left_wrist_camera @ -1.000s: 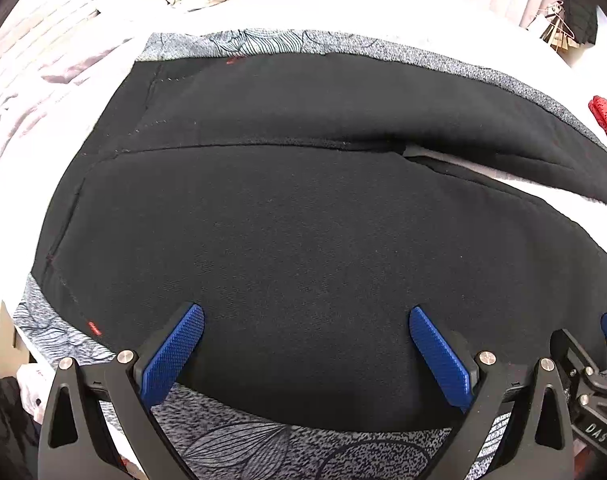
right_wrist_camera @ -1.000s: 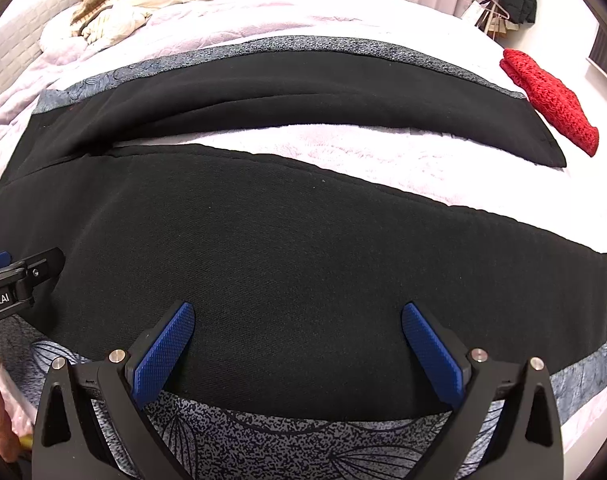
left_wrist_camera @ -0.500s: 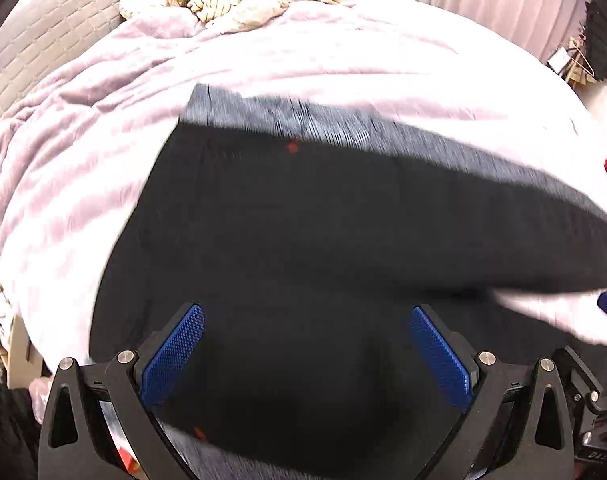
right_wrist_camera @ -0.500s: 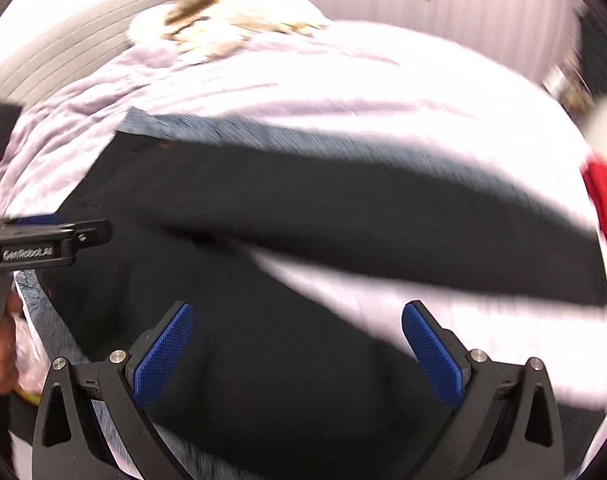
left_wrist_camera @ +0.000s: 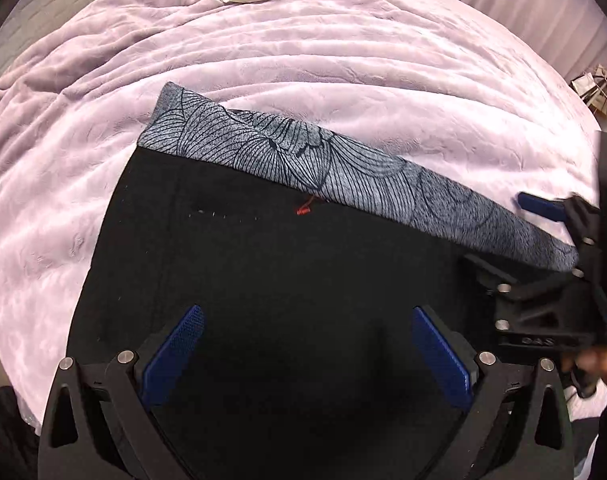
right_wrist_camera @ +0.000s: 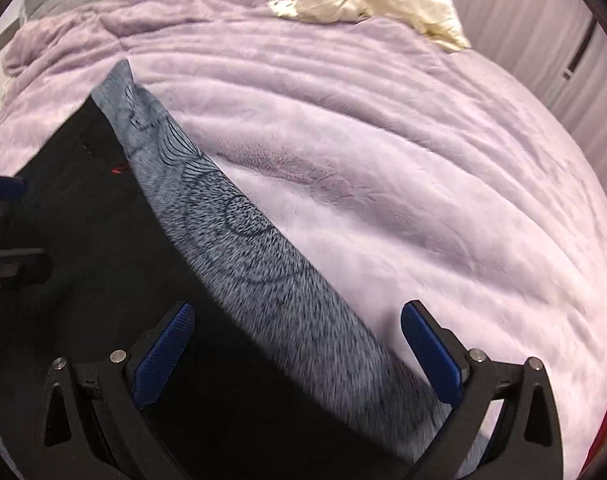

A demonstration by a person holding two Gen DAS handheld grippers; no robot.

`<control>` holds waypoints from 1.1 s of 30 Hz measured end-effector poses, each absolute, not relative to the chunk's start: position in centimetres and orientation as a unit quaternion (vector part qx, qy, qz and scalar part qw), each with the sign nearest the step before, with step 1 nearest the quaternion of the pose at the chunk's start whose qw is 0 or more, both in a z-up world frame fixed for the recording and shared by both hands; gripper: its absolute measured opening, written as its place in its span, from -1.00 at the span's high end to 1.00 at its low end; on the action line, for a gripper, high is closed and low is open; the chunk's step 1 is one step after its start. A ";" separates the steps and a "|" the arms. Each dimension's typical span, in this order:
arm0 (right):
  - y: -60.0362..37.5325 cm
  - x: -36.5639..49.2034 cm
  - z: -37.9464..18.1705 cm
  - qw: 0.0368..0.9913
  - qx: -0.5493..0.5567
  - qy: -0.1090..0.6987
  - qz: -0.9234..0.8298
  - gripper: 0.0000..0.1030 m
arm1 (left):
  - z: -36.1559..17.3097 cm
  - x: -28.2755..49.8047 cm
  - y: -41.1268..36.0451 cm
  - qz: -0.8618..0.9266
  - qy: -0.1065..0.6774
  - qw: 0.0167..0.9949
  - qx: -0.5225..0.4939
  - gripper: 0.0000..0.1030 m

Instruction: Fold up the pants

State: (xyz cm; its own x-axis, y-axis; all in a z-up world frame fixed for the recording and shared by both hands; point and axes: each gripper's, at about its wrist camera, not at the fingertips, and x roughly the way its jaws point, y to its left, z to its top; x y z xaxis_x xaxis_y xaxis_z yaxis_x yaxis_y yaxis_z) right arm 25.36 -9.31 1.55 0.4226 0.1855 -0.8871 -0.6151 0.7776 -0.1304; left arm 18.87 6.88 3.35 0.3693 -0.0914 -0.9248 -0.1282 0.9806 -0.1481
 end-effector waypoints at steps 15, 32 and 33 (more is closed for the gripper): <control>-6.6 19.5 3.2 0.798 -0.244 0.422 0.355 0.84 | 6.3 21.8 11.1 0.028 0.525 0.810 -0.260 -1.00; -5.2 8.9 6.4 0.823 -0.285 0.348 0.346 0.86 | 9.2 16.1 11.0 0.072 0.501 0.833 -0.222 0.58; -5.3 7.8 6.9 0.825 -0.285 0.341 0.349 0.86 | 10.2 14.5 11.3 0.066 0.492 0.838 -0.229 0.58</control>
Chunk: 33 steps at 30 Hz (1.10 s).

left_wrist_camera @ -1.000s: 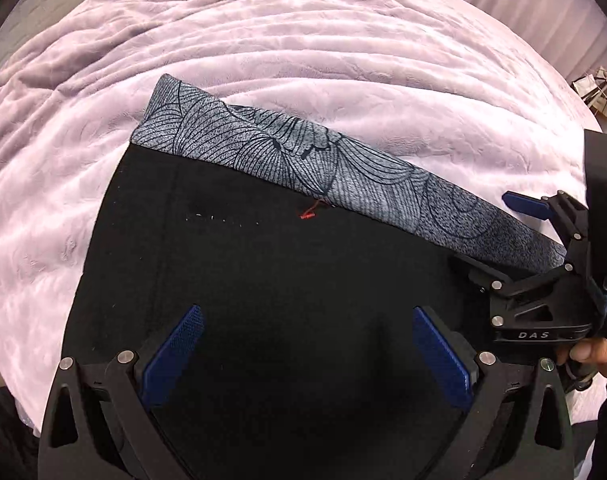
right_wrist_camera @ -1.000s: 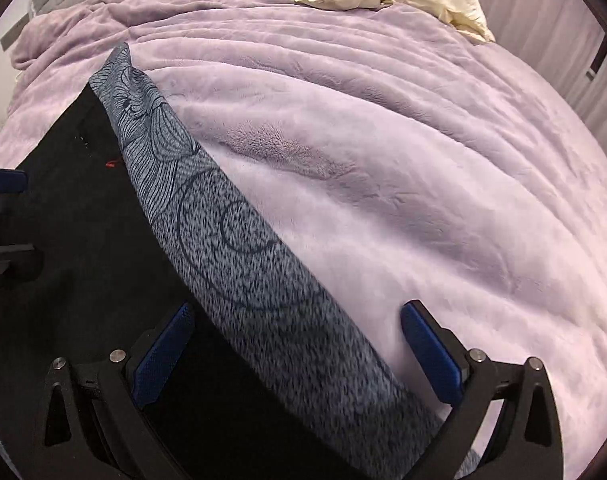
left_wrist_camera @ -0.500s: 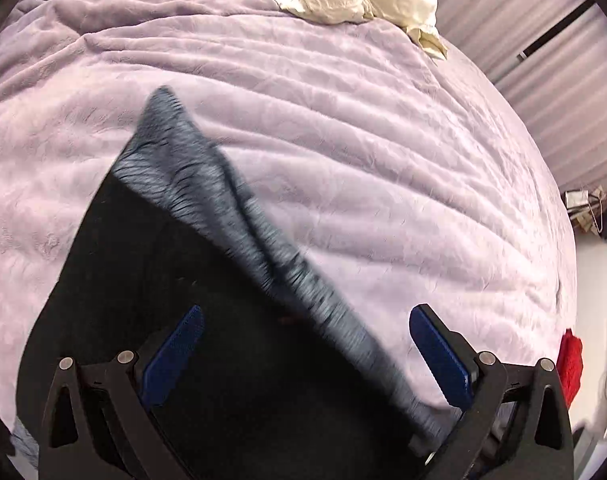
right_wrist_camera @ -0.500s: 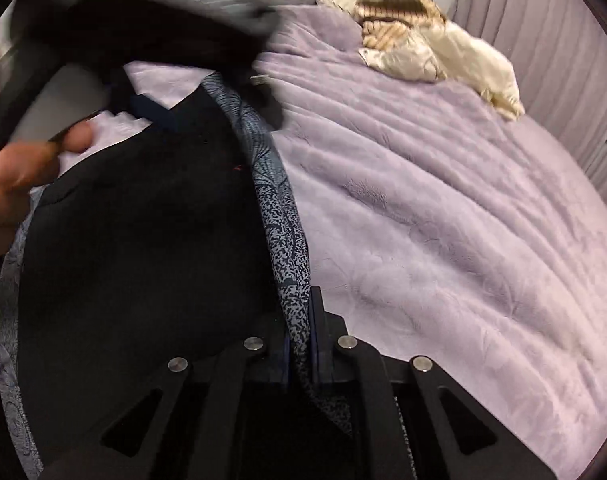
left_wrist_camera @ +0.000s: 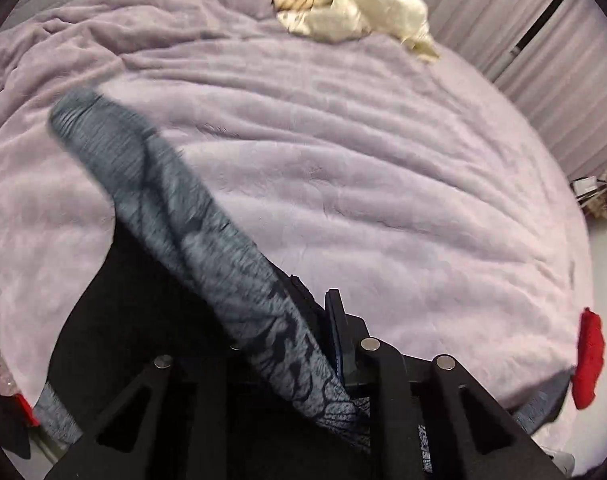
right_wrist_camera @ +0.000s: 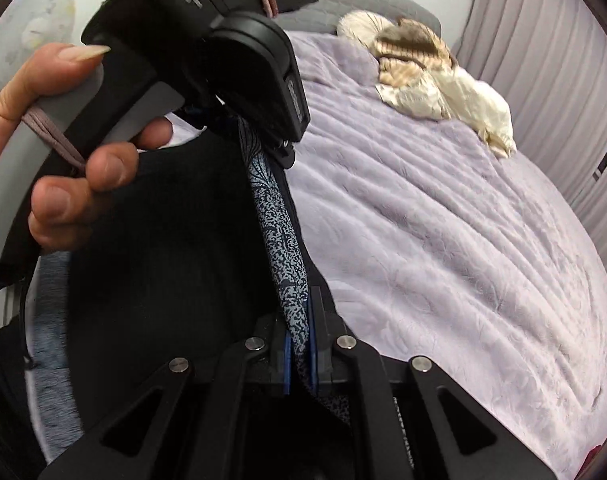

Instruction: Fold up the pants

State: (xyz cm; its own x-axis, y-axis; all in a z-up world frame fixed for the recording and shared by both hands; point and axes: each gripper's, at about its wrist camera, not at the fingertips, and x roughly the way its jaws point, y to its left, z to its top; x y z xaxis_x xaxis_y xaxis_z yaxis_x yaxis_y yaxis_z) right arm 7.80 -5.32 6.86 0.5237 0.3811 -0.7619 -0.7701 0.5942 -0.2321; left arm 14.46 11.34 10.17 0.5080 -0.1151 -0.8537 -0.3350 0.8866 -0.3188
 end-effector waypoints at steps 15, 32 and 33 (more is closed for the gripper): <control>-1.7 -7.4 2.1 0.788 -0.339 0.354 0.372 0.87 | 2.6 -2.9 16.9 0.025 0.532 0.788 -0.309 0.57; -4.5 -6.1 7.3 0.878 -0.191 0.337 0.281 -0.59 | 9.6 -5.2 18.0 0.008 0.425 0.874 -0.236 -0.27; -4.3 -4.3 6.5 0.878 -0.186 0.359 0.255 -0.59 | 9.9 -3.8 17.4 0.003 0.423 0.879 -0.221 -0.27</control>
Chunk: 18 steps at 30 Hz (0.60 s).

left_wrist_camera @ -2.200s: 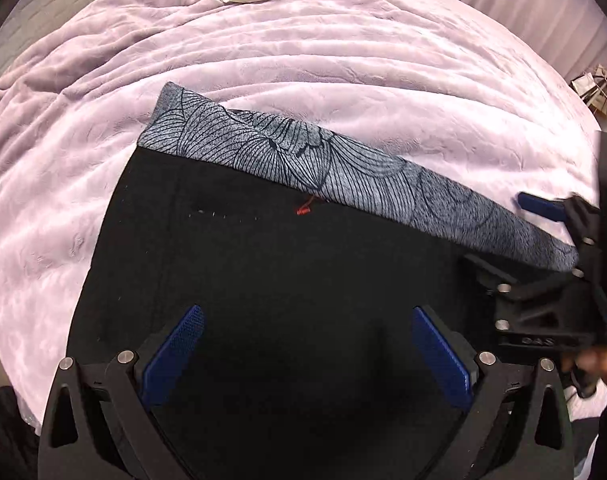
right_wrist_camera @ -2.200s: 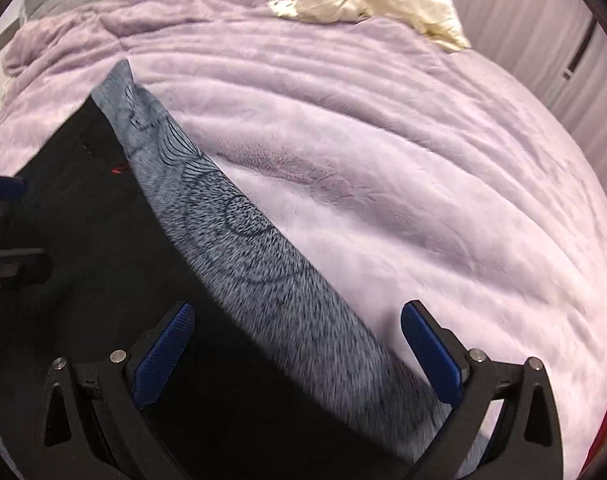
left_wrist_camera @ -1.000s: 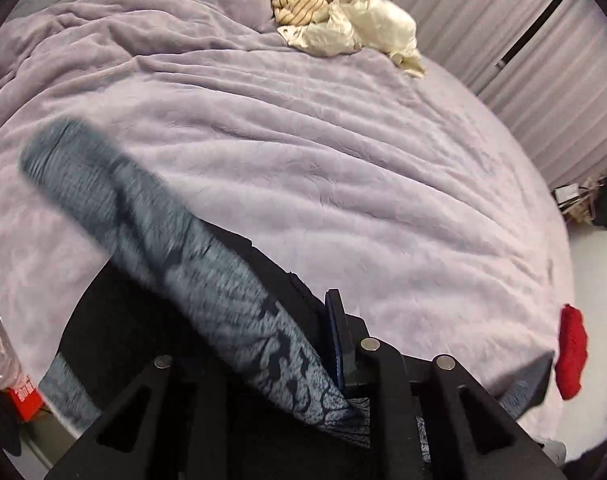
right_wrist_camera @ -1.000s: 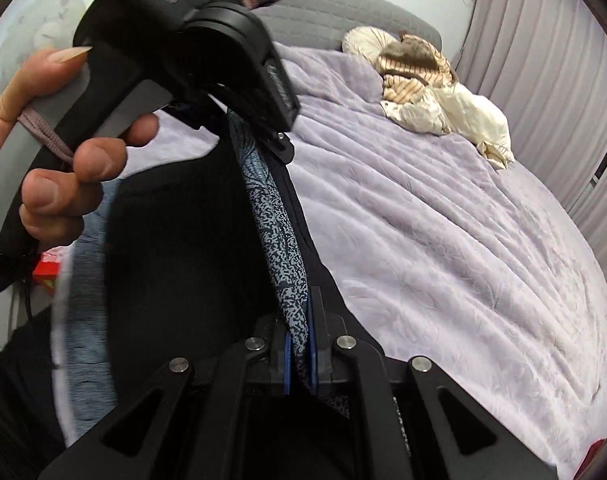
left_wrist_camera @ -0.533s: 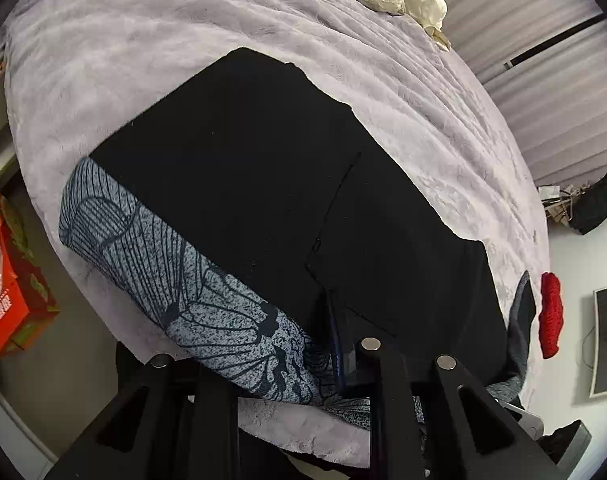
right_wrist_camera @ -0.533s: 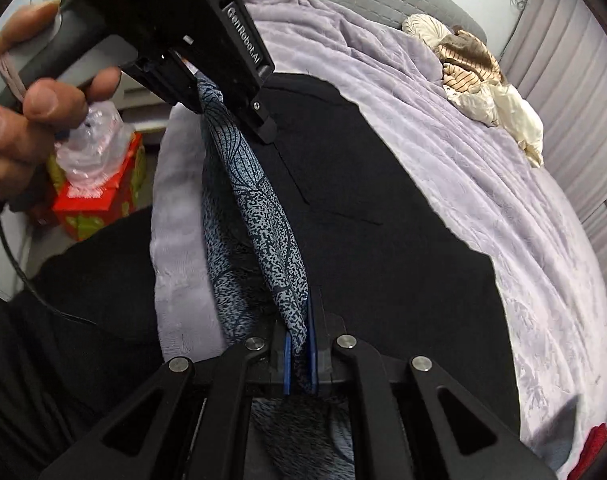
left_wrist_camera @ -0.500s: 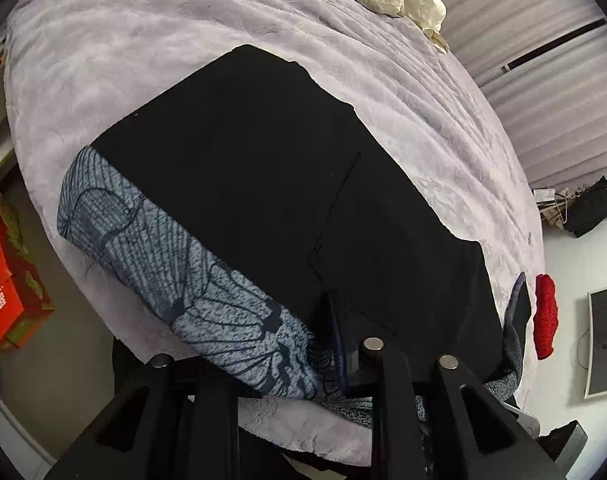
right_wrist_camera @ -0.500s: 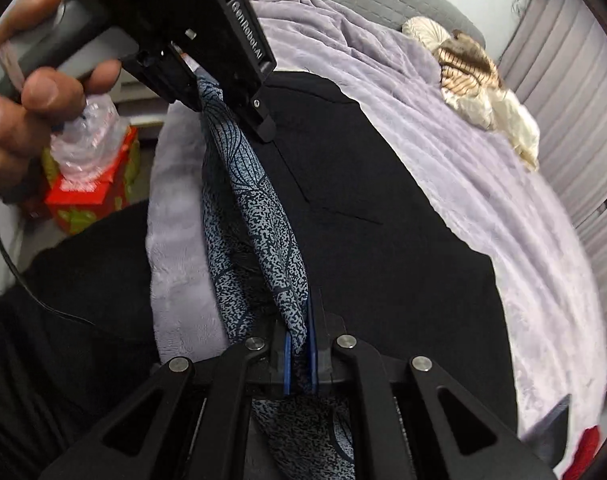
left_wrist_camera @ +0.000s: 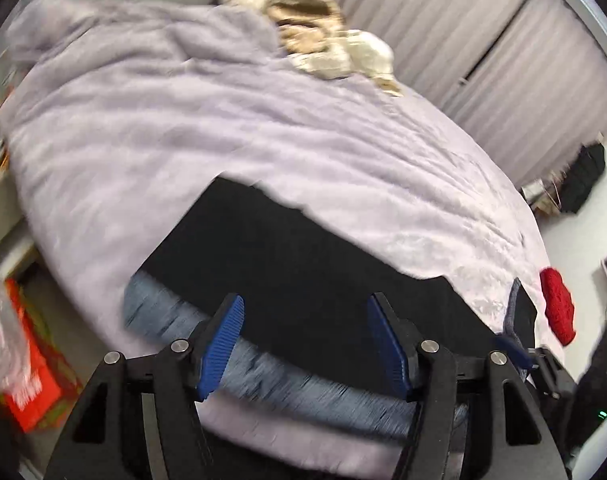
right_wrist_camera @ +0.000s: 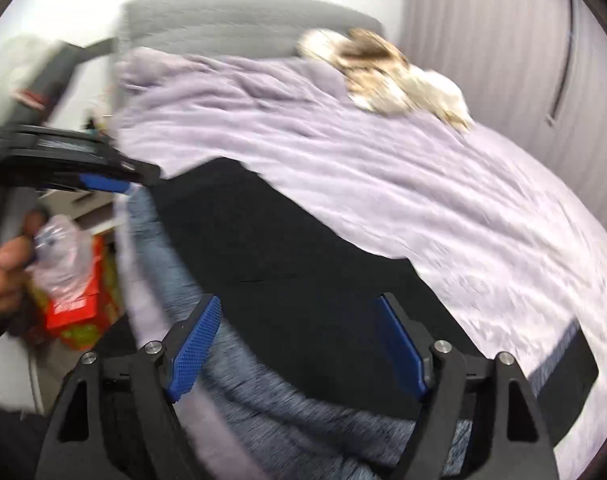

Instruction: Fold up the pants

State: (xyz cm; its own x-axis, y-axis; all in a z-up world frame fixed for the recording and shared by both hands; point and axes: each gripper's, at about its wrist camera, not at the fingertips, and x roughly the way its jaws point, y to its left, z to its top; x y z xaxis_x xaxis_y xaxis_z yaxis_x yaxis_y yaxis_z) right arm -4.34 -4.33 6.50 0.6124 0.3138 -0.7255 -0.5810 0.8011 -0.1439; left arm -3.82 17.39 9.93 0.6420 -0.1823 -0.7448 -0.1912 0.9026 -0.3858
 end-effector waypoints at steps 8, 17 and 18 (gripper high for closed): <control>-11.0 -2.9 0.0 0.864 -0.093 0.472 0.151 -0.59 | 2.2 1.4 14.8 -0.018 0.502 0.846 -0.179 -0.27; -18.7 -2.8 6.3 0.916 -0.033 0.397 0.042 -0.73 | 4.4 -1.0 10.0 -0.017 0.496 0.863 -0.096 -0.56; -19.7 -1.6 6.7 0.921 -0.040 0.389 -0.004 -0.97 | 4.5 -0.9 9.1 -0.038 0.501 0.859 -0.096 -0.56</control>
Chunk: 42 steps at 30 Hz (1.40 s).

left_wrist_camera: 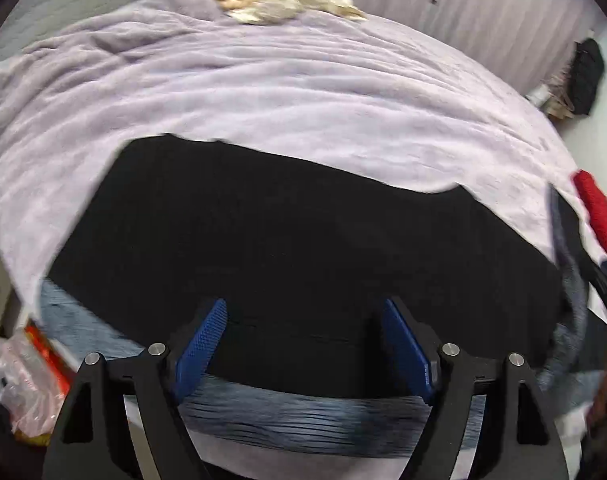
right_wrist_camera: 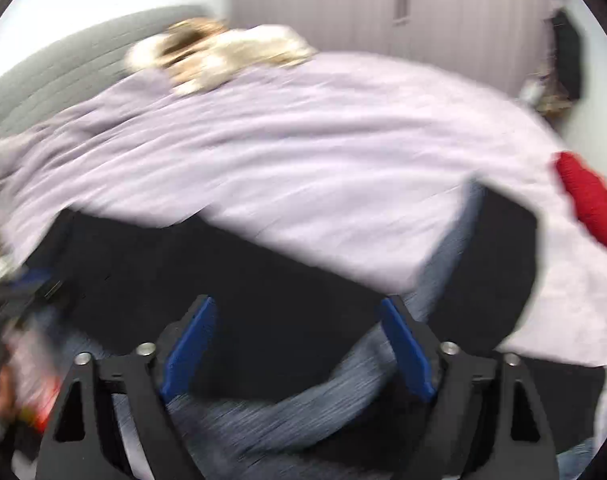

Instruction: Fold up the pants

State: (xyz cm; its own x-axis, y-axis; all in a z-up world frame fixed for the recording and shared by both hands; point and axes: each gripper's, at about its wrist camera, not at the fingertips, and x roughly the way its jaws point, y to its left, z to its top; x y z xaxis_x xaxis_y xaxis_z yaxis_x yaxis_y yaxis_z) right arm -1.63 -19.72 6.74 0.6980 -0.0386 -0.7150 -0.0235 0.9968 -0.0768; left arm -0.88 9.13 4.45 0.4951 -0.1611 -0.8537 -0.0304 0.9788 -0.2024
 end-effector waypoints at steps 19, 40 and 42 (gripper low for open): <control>-34.8 -6.1 6.2 0.895 0.097 0.403 -0.164 0.89 | 5.8 -2.2 -1.4 -0.150 0.515 0.844 0.002 -0.56; -47.1 -14.2 3.0 0.886 0.292 0.337 -0.126 -0.77 | 3.4 -2.2 -8.6 -0.166 0.545 0.819 0.077 -0.85; -48.2 -16.6 3.1 0.877 0.349 0.308 -0.122 -0.78 | 3.4 -2.2 -8.2 -0.166 0.549 0.817 0.064 -0.85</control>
State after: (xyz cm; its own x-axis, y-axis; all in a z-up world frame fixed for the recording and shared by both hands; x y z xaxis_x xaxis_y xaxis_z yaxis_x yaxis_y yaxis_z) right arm -16.63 -48.21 3.12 0.7809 0.0008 -0.6247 0.4287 0.7266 0.5369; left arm -2.15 -8.15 3.39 0.3424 -0.2005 -0.9179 0.3415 0.9367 -0.0773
